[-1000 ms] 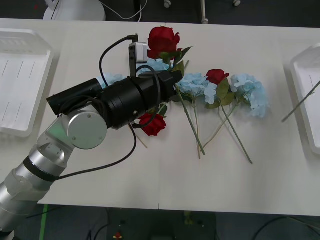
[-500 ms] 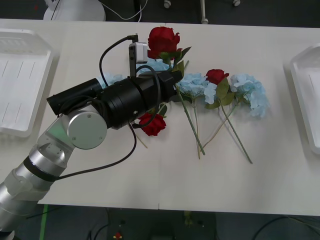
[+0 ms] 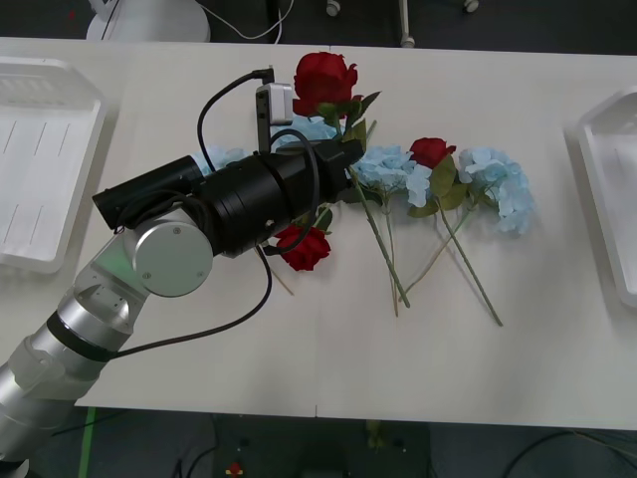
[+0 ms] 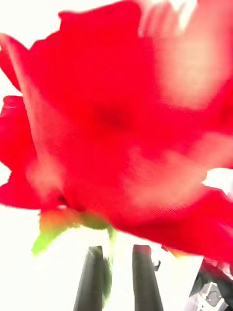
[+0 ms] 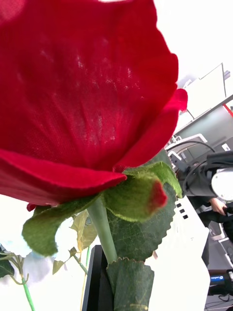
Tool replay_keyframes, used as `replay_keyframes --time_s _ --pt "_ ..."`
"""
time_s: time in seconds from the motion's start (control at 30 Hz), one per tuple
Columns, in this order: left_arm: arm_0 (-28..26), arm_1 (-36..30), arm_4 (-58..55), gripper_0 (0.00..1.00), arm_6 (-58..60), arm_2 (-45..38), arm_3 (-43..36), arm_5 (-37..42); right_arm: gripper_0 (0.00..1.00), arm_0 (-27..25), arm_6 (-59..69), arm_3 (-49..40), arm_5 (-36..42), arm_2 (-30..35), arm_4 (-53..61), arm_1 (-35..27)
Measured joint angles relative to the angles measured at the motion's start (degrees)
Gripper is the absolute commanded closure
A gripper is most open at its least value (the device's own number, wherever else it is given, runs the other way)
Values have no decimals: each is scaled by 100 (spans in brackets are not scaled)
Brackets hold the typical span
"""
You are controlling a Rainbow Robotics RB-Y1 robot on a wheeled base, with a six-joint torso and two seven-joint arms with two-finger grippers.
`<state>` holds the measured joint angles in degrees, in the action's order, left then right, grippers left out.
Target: Put the red flowers into the right box and the blue flowers into the left box
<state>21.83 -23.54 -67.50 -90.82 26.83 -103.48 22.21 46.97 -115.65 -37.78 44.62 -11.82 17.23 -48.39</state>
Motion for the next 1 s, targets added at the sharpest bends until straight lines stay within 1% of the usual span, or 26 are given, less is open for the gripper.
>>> replay_keyframes --time_s 0.03,0.13,0.23,0.33,0.43,0.5,0.67,0.77,0.83,0.93,1.0 --pt "0 0 -1 100 0 0 0 0 34 0 0 32 -6 -9 0 21" --pt "0 0 -1 100 0 0 0 -1 17 0 0 49 -6 -23 22 34" --pt "0 0 -1 100 0 0 0 -1 6 0 0 50 22 -23 221 33" --pt "0 0 -1 100 0 0 0 -1 0 0 0 50 135 -23 669 25" --pt "0 0 -1 100 0 0 0 -1 0 0 -5 17 410 -23 1204 -30" --pt "0 0 -1 100 0 0 0 -1 0 0 -123 -88 744 -23 1711 -120" --pt "0 0 -2 100 0 0 1 -2 0 0 -949 -659 1913 -23 3024 -438" --pt "1 -1 -39 100 0 0 2 -2 0 -3 -959 -1024 2692 -23 3845 -563" --pt "4 -2 -87 100 0 0 2 -2 0 -31 -959 -1296 2979 -23 4237 -603" --pt "42 -8 -142 100 0 -7 3 75 0 -252 -954 -1996 3388 -1 4861 -666" --pt "86 -9 -170 100 0 -40 3 299 0 -556 -943 -2585 3511 60 5382 -716"
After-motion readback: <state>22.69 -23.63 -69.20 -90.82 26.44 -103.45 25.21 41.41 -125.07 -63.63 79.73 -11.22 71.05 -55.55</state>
